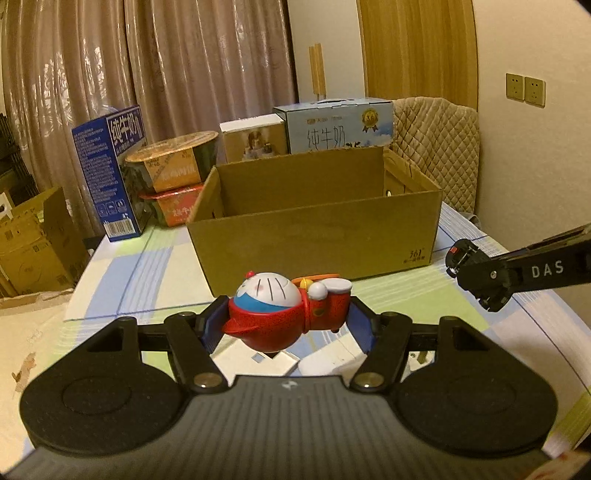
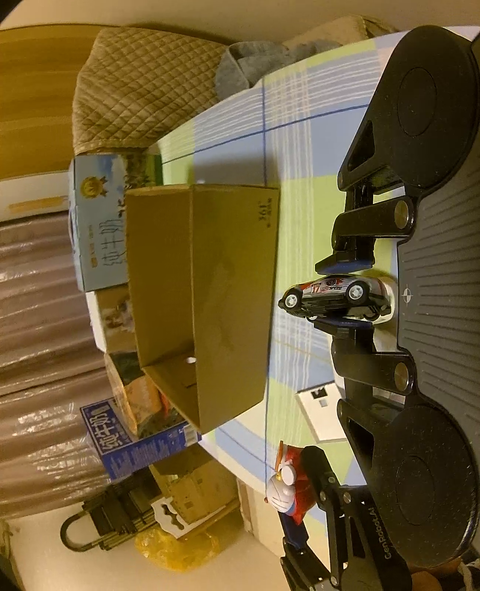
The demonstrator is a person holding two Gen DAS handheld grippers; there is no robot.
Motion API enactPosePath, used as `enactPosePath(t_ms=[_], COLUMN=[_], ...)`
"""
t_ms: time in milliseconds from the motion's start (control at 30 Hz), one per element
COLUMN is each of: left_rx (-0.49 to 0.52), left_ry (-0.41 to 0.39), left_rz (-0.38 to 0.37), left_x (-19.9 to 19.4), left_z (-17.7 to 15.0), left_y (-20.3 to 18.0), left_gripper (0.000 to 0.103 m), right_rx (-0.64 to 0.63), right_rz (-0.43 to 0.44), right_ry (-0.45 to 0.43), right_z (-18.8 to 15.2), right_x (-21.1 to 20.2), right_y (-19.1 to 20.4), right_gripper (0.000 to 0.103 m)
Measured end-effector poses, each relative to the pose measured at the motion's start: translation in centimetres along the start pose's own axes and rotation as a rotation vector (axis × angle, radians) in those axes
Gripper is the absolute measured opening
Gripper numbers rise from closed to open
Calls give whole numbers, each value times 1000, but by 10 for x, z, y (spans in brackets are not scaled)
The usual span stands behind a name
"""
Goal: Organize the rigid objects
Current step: 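Carry figurine and toy car into the cardboard box and open both tools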
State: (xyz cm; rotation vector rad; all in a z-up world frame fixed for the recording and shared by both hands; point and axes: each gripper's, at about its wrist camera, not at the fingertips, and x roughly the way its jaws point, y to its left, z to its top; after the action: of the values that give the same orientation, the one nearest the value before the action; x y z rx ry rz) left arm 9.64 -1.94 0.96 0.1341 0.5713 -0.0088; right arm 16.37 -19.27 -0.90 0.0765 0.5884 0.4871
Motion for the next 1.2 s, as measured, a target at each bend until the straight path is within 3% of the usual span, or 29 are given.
enactPosePath(t_ms=[233,467,667,933,1200], left_rx=[-34,-18,-14,-19,-11], left_ry=[14,-11,3,97,160], left_rz=[-34,-31,-26,-52,-62], left_x=[12,50,103,171,204], left_z=[31,89,134,146,134], left_y=[21,44,56,63,62], left_gripper=[64,64,64,64,64], right_rx=[-43,-75,-19,39,32], right_rz=[5,-15,-50,-77,-87], right_ry=[0,-58,-49,28,67], right_z=[30,104,155,163,153], right_x=[-1,9,52,112,142], right_y=[8,-2,-24,-51,-63], right_gripper=[21,21,21,21,21])
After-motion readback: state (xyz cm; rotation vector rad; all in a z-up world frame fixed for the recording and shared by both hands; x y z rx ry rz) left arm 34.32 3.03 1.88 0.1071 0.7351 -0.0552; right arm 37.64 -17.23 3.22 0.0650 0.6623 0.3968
